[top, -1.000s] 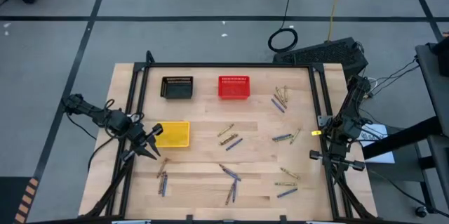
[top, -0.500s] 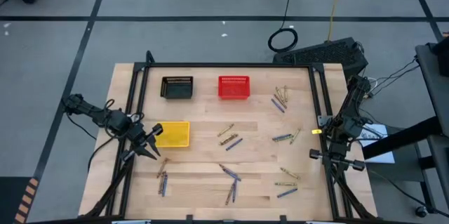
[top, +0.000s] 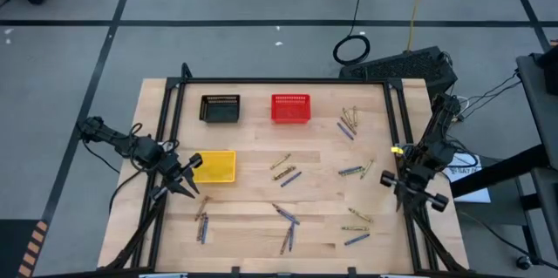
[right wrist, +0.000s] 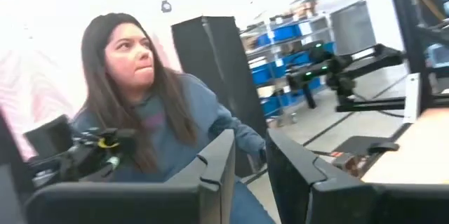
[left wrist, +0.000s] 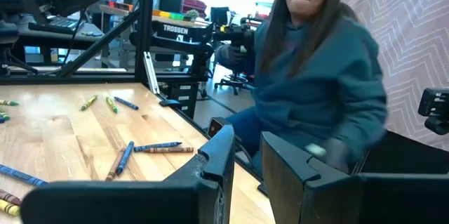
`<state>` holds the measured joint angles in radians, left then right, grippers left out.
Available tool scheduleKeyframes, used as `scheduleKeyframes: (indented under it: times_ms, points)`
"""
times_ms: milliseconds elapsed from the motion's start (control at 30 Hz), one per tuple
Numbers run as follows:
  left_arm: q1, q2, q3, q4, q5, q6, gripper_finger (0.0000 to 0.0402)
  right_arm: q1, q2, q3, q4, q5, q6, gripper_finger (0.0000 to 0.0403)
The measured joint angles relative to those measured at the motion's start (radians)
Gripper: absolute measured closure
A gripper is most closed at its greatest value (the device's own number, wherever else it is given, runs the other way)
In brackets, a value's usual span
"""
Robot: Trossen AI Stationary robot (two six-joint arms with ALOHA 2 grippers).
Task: Sort crayons
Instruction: Put the blue crayon into the red basket
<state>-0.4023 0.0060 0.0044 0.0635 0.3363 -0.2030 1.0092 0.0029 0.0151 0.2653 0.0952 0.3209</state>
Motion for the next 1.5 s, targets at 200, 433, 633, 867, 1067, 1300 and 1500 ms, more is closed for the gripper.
scheduleKeyframes:
  times_ms: [200,433,633,867,1067,1300,1500]
  points:
    - [0.000,0.000,0.000,0.000,0.000,0.000,0.0326,-0.001,0.000,0.000,0.068,0.190,-0.213,0.0332]
    - [0.000,0.000,0.000,0.000,0.000,0.000,0.0326,-0.002,0.000,0.000,0.081,0.277,-0.300,0.0332]
    - [0.000,0.000,0.000,0.000,0.000,0.000,0.0326,-0.002,0.000,0.000,0.134,0.441,-0.341,0.0332]
    - [0.000,0.000,0.000,0.000,-0.001,0.002,0.0326,-0.002,0.000,0.000,0.135,0.612,-0.362,0.0332]
    - [0.000,0.000,0.000,0.003,-0.179,0.009,0.0326,-0.002,0.000,0.000,0.142,0.611,-0.367,0.0332]
    - [0.001,0.000,0.000,0.022,-0.376,0.034,0.0326,-0.002,0.000,0.000,0.200,0.612,-0.443,0.0332]
    - [0.000,0.000,0.000,0.006,-0.420,0.024,0.0326,-0.002,0.000,0.000,0.220,0.616,-0.505,0.0332]
